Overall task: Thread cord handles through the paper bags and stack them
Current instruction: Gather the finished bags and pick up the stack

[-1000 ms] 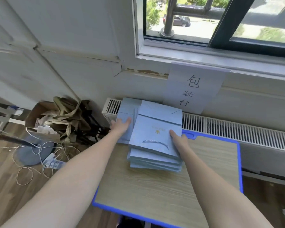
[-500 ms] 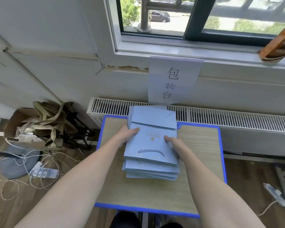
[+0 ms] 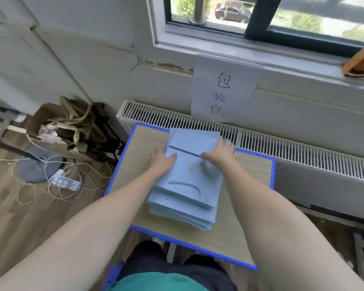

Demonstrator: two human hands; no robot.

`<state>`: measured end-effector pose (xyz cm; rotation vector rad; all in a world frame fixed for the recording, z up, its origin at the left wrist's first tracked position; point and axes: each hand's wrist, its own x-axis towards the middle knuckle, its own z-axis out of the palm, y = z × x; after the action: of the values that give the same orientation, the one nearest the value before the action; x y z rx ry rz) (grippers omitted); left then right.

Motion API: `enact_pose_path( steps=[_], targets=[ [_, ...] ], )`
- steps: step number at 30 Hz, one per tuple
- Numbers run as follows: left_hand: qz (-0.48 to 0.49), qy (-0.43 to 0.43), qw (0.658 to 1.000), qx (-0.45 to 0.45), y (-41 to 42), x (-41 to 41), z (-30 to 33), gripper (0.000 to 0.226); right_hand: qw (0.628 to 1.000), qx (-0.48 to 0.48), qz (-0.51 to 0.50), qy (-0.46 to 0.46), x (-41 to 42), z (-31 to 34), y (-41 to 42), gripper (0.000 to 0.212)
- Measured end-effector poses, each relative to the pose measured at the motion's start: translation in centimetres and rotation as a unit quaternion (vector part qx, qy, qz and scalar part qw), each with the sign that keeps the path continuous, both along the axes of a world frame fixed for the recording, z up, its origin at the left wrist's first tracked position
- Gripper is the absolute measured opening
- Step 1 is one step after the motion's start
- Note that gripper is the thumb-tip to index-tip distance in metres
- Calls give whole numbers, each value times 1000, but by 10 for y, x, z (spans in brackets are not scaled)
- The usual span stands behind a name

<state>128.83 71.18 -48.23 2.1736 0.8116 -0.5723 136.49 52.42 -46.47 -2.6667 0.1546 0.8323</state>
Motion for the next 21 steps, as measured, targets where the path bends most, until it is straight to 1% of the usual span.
enact_pose_path(
  steps=[2,3,4,6,7,8,9,11,13,14,16,18,20,21],
  targets=[
    [3,2,998,65,-8,-10,11,78,992,-24,121,-32,10,-3,11,81],
    [20,5,994,108,-14,-19,16,80,983,-33,175,-38,14,-6,17,74],
    [47,9,988,148,-21,-30,21,84,977,-31,208,-34,17,-10,21,69],
    [145,26,969,197,-41,-57,29,102,972,-13,235,-1,23,-13,24,66],
    [222,33,955,194,-52,-72,33,114,970,-3,243,12,25,-13,25,68],
    [317,41,933,165,-63,-86,33,124,968,7,250,22,27,-13,27,71],
    [419,45,899,117,-76,-99,32,131,967,15,255,26,30,-16,30,75],
    [593,16,805,-16,-98,-115,19,135,962,11,272,12,34,-19,37,89],
    [681,-54,716,-142,-123,-118,4,132,957,-1,291,4,36,-21,42,102],
    [705,-87,682,-176,-133,-115,0,128,955,0,295,7,38,-21,44,107],
    [732,-136,642,-183,-145,-103,-8,119,954,17,298,27,44,-21,46,116],
    [742,-161,619,-204,-150,-92,-11,120,956,43,283,59,54,-23,47,134],
    [747,-154,600,-241,-148,-84,-11,120,959,64,271,56,66,-32,48,153],
    [747,-154,597,-249,-146,-82,-13,117,958,67,275,50,70,-36,49,151]
  ],
)
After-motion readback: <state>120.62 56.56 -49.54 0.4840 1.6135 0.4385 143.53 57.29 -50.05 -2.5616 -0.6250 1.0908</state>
